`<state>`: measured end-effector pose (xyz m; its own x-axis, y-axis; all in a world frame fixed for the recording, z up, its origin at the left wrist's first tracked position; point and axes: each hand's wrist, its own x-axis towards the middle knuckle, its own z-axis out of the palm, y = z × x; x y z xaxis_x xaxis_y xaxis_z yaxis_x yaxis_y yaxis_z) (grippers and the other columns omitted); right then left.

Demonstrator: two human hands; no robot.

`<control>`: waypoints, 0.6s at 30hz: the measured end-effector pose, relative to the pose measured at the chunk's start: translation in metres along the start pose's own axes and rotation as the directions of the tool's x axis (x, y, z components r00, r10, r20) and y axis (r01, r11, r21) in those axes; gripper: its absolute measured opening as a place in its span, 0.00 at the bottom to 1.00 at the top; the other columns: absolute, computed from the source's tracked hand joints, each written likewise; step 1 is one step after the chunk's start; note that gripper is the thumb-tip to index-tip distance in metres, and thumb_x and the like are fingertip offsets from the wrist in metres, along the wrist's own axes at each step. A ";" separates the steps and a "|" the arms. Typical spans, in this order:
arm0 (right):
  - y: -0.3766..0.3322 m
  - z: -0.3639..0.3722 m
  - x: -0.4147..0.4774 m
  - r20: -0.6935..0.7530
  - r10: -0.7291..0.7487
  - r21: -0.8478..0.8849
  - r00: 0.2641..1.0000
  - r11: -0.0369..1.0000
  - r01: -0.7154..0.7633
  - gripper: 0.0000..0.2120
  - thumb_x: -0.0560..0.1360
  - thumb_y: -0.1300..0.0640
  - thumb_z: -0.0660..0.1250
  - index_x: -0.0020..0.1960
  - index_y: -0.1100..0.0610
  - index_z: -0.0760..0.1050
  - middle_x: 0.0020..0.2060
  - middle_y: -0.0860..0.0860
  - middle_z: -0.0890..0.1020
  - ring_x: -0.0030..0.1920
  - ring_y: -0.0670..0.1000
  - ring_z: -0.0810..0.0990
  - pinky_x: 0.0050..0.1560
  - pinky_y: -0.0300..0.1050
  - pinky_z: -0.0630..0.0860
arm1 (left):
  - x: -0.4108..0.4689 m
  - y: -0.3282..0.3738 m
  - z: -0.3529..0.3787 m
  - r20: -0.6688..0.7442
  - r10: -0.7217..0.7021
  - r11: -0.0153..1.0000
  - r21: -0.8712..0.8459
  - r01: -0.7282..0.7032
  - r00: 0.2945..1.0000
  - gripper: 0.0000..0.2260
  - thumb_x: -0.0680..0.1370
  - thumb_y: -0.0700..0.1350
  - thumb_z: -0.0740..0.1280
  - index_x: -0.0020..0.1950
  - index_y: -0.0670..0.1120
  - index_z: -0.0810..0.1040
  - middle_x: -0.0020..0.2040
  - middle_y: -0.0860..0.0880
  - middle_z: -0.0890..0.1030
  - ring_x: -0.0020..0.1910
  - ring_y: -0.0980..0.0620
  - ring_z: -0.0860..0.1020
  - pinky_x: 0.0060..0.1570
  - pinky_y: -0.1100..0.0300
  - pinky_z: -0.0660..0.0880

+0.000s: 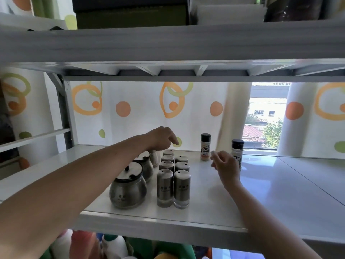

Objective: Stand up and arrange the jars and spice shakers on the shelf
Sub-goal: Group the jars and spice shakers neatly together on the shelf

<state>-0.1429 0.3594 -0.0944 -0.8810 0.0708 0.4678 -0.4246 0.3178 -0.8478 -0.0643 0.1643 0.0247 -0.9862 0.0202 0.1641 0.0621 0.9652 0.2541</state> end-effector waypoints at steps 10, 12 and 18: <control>0.046 -0.057 0.028 -0.215 0.207 -0.133 0.954 0.962 -0.238 0.30 0.67 0.55 0.74 0.64 0.58 0.66 0.59 0.56 0.75 0.62 0.57 0.72 0.55 0.51 0.71 | 0.052 0.081 0.043 0.090 0.150 0.986 0.055 -0.155 0.985 0.30 0.73 0.33 0.53 0.73 0.51 0.66 0.74 0.46 0.66 0.69 0.45 0.68 0.64 0.56 0.68; 0.049 -0.053 0.034 -0.183 0.193 -0.148 0.964 0.964 -0.221 0.30 0.68 0.56 0.73 0.66 0.58 0.66 0.61 0.56 0.75 0.62 0.57 0.73 0.56 0.50 0.71 | 0.063 0.094 0.053 0.093 0.151 0.986 0.059 -0.157 0.984 0.30 0.72 0.35 0.54 0.74 0.52 0.64 0.73 0.45 0.67 0.69 0.45 0.69 0.64 0.56 0.69; 0.052 -0.047 0.048 -0.088 0.190 -0.160 0.978 0.966 -0.203 0.31 0.70 0.59 0.71 0.70 0.55 0.65 0.62 0.54 0.77 0.62 0.56 0.76 0.59 0.49 0.71 | 0.083 0.122 0.063 0.123 0.167 0.980 0.091 -0.179 0.978 0.32 0.72 0.35 0.54 0.75 0.54 0.60 0.75 0.50 0.64 0.71 0.47 0.66 0.67 0.48 0.67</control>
<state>-0.1973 0.4239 -0.1043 -0.9240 0.2125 0.3178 -0.1985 0.4436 -0.8740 -0.1484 0.2998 0.0094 -0.9733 0.2129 0.0860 0.2230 0.9657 0.1333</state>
